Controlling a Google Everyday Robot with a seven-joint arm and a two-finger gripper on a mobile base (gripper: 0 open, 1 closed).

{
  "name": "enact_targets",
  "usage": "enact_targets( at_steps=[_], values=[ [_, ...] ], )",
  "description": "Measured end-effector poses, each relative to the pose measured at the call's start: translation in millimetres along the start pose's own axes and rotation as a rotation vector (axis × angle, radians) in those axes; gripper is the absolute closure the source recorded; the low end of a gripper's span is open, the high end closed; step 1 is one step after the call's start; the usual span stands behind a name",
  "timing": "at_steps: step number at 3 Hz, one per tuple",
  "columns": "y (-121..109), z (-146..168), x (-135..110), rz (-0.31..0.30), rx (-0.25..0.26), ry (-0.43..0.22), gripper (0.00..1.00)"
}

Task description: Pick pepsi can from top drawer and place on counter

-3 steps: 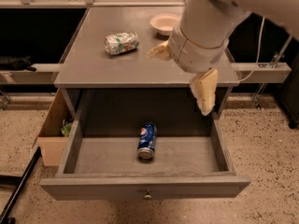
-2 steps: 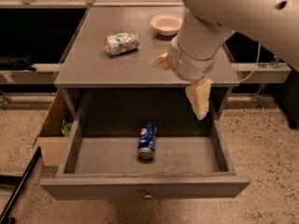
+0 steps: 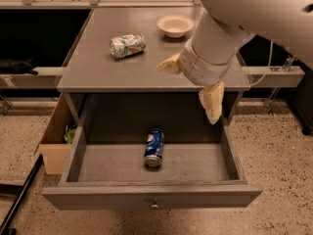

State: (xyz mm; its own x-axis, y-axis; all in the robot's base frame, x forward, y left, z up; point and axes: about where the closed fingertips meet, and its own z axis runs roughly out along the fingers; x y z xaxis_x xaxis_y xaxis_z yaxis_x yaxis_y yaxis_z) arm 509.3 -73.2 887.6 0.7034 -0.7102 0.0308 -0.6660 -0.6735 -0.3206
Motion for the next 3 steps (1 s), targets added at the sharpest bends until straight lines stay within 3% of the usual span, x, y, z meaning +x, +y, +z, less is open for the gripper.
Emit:
enact_targets(
  at_steps=[1,2,3],
  values=[
    [-10.6,-19.6,1.3,-0.186,0.031,-0.023,0.00],
    [-10.6,-19.6,1.3,-0.186,0.031,-0.023,0.00],
    [-8.3,25.6,-3.7,-0.173,-0.083,-0.018,0.00]
  ],
)
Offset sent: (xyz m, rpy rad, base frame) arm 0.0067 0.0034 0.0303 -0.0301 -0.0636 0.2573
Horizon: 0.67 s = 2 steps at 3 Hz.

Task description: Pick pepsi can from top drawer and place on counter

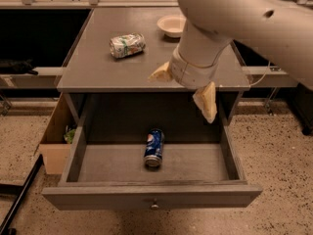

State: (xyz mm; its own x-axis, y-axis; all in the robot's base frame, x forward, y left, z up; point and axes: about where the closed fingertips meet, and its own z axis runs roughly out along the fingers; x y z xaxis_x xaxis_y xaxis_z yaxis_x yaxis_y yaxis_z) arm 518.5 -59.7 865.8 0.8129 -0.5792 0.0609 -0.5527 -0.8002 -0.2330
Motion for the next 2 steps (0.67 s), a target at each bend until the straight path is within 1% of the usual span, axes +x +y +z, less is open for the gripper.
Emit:
enact_targets(
  at_steps=[1,2],
  values=[
    [0.1,35.8,-6.6,-0.006,-0.072,-0.007,0.00],
    [-6.9,47.1,-22.1,-0.073,-0.039,-0.046,0.00]
  ],
)
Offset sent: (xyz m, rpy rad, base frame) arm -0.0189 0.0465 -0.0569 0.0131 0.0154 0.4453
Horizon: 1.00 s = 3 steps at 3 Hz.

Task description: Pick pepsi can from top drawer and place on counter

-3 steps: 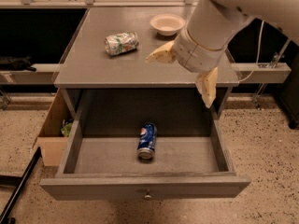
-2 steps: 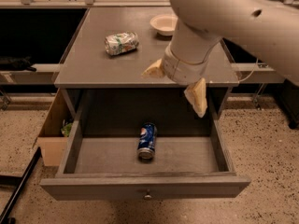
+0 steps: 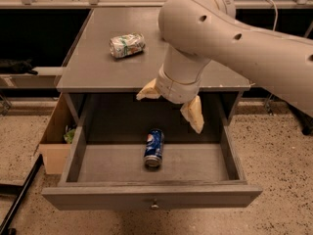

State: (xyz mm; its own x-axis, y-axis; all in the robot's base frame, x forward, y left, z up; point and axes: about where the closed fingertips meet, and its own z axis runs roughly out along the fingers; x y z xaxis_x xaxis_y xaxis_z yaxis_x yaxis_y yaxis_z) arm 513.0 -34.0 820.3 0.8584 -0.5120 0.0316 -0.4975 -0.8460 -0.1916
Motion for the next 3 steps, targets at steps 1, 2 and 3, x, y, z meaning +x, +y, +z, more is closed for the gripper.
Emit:
enact_targets(
  at_steps=[1,2,3],
  values=[
    [-5.8,-3.9,-6.3,-0.140,0.061,-0.058,0.00],
    [-11.5,-9.9,-7.6,-0.224,0.107,-0.107,0.00],
    [-12.7,-10.9,-7.8,-0.232,0.114,-0.115,0.00]
  ],
)
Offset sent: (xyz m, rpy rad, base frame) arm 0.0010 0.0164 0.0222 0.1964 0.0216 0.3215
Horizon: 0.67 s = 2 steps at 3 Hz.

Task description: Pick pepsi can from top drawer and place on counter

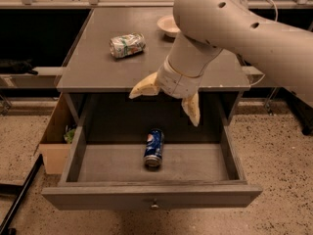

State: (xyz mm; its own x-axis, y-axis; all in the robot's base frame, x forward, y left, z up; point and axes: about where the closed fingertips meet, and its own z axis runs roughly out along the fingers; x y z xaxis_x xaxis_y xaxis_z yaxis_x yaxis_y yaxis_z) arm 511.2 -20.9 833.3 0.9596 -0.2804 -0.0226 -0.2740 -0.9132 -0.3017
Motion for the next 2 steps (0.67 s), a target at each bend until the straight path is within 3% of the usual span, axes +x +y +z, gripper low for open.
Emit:
enact_targets(
  at_steps=[1,2],
  values=[
    [-7.8,1.4,-9.8,-0.028,-0.015,0.025,0.00],
    [-4.7,58.8,-10.5,-0.025,-0.062,-0.032,0.00]
  ],
)
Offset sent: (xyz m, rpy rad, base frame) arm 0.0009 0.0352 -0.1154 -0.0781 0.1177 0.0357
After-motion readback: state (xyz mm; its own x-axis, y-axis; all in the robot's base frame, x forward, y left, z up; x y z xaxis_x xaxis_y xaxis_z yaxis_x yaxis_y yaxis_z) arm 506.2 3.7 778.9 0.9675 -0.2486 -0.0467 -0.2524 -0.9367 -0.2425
